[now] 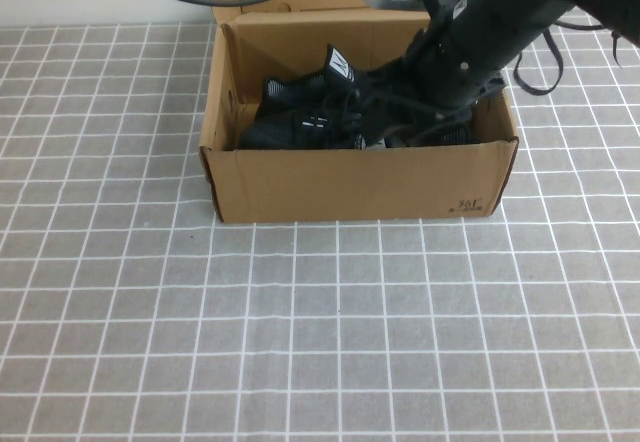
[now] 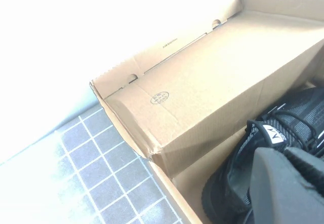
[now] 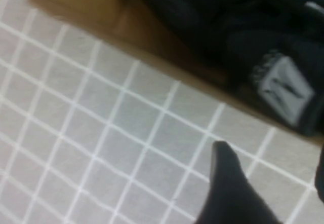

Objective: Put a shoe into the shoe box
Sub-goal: Adjust the shoe

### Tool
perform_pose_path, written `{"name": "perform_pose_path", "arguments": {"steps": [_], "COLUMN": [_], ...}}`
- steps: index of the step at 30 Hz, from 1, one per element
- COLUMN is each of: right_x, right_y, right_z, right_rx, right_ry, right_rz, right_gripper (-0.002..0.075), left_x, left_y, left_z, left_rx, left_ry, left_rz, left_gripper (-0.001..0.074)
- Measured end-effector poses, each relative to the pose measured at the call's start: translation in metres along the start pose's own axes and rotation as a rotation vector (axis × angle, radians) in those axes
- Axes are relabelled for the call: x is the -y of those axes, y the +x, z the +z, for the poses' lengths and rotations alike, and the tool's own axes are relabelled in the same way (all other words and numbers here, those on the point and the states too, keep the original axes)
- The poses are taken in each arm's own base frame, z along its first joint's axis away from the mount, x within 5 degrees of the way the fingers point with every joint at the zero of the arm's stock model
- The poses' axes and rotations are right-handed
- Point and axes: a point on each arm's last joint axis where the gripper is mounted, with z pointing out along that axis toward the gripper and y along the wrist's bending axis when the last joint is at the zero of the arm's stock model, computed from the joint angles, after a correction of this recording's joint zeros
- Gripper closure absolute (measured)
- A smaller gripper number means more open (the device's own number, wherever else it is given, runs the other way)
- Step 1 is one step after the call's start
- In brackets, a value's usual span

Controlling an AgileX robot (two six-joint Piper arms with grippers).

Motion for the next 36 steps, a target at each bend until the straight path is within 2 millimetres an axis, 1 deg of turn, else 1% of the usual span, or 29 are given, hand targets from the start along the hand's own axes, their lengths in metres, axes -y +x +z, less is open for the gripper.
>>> {"name": "perform_pose_path", "arguments": {"steps": [3, 8, 11, 16, 21, 30, 33, 36], "right_x": [0.003, 0.002, 0.005, 0.013, 0.016, 0.021, 0.022, 0.022], "right_y": [-0.001, -0.002, -0.005, -0.010, -0.013, -0.012, -0.012, -0.012], "right_z": [0.001, 0.001, 0.009, 0.028, 0.034, 0.050, 0.052, 0.052], "right_rx": [0.006, 0.019, 0.028, 0.055, 0.078, 0.054, 0.050, 0.050], "right_ry": [0.034, 0.018, 0.019, 0.024, 0.029, 0.023, 0.023, 0.023], "right_rz": [0.003, 0.015, 0.022, 0.048, 0.076, 0.102, 0.104, 0.104], "right_gripper": [0.0393, 0.0384, 0.0382, 0.0381, 0.0381, 0.0381, 0.0402, 0.0468], "left_x": [0.000, -0.001, -0.001, -0.001, -0.001, -0.002, -0.002, -0.002], "left_y": [0.000, 0.000, 0.000, 0.000, 0.000, 0.001, 0.001, 0.001], "left_z": [0.000, 0.000, 0.000, 0.000, 0.000, 0.000, 0.000, 0.000], "left_rx": [-0.001, -0.004, -0.004, -0.004, -0.004, -0.011, -0.011, -0.012], "left_ry": [-0.002, -0.003, -0.003, -0.003, -0.004, -0.014, -0.014, -0.016], "left_rz": [-0.001, -0.001, -0.001, -0.001, -0.001, 0.003, 0.003, 0.003], "left_gripper": [0.0735, 0.0735, 0.0735, 0.0735, 0.0736, 0.0736, 0.0736, 0.0736]}}
